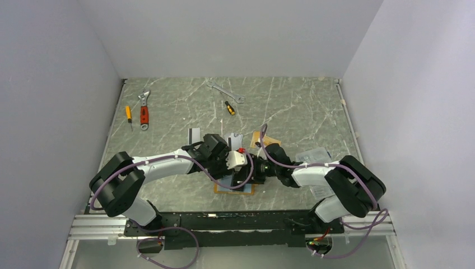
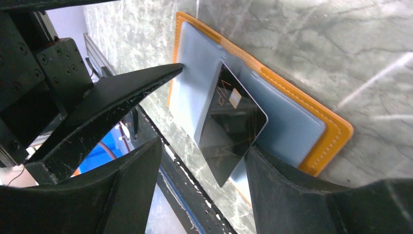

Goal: Put the credit cards into the card holder
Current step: Insert the credit card into the card holder.

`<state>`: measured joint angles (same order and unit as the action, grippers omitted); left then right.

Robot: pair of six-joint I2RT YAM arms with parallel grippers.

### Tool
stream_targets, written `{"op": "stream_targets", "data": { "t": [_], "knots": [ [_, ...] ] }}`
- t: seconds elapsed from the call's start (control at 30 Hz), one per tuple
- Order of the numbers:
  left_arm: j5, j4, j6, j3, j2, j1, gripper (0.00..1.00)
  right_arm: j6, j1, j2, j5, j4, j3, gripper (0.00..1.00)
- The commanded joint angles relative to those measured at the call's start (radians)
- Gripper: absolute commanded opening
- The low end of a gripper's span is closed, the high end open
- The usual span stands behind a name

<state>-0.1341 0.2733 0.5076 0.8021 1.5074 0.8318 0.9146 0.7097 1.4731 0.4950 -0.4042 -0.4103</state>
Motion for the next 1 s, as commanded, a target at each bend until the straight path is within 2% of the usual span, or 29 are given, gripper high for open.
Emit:
{"op": "stream_targets", "data": {
  "t": [0.0, 0.07, 0.23, 0.3, 0.5, 0.57, 0.7, 0.97],
  "knots": [
    [0.018, 0.052, -0.006, -0.027, 0.000, -0.004, 0.63, -0.050, -0.009, -0.031, -0.043, 0.162, 0.039, 0.64],
    [0.015, 0.055, -0.007, -0.024, -0.001, -0.005, 0.63, -0.037, -0.010, -0.035, -0.047, 0.145, 0.048, 0.61],
    [0.007, 0.064, -0.010, -0.020, -0.003, -0.004, 0.63, -0.013, -0.003, 0.000, -0.025, 0.084, 0.056, 0.33],
    [0.005, 0.063, -0.009, -0.022, -0.007, -0.004, 0.63, -0.010, -0.003, 0.002, -0.028, 0.081, 0.054, 0.30],
    [-0.004, 0.067, -0.010, -0.023, -0.013, -0.003, 0.63, -0.075, 0.012, -0.012, -0.084, 0.239, -0.037, 0.33],
    [-0.007, 0.067, -0.012, -0.025, -0.018, -0.004, 0.63, -0.095, 0.024, -0.030, -0.131, 0.307, -0.072, 0.37],
    [-0.011, 0.064, -0.018, -0.029, -0.028, -0.004, 0.63, -0.114, 0.079, -0.024, -0.242, 0.422, -0.142, 0.36],
    [-0.034, 0.064, -0.027, -0.042, -0.062, -0.012, 0.63, -0.089, 0.167, 0.019, -0.354, 0.480, -0.197, 0.48]
  ]
}}
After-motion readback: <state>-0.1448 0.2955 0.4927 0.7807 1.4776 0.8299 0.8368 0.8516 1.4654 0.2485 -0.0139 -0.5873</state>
